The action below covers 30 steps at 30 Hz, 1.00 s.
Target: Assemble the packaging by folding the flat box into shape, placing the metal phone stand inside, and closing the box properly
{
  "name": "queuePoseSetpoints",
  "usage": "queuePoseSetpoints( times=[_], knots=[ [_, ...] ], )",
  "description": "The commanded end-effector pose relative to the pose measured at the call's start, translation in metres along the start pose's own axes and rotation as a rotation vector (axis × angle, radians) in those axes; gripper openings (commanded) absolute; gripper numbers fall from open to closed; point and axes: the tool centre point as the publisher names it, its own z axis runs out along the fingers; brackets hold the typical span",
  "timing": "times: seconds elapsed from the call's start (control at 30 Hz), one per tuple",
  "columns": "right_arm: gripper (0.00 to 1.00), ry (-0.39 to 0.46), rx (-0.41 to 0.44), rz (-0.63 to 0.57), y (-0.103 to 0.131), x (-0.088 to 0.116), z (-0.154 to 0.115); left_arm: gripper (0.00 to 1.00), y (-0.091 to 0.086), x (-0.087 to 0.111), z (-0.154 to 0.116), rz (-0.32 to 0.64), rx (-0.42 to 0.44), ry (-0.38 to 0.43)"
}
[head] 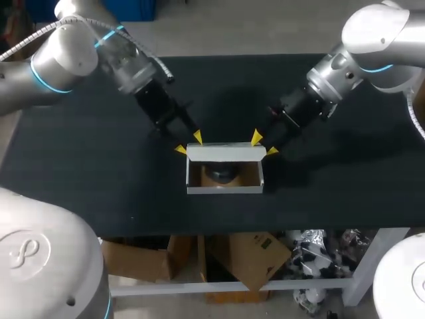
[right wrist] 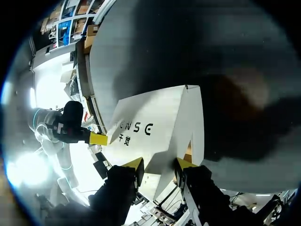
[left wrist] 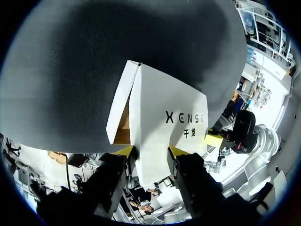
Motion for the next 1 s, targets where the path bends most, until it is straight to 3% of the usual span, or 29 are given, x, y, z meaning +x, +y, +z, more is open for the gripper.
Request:
queuePoseSetpoints(
  times=[0.03, 1.0],
  knots=[
    [0.45, 0.0, 0.008, -0.001, 0.001, 0.0026, 0.0014, 0.44, -0.0012, -0.001, 0.0037, -0.002, -0.004, 0.015],
    [0.45, -0.006, 0.019, 0.001, 0.0011, -0.0039, 0.0037, 0.41, 0.0056, -0.0098, 0.0113, -0.004, 0.034, 0.035]
  ],
)
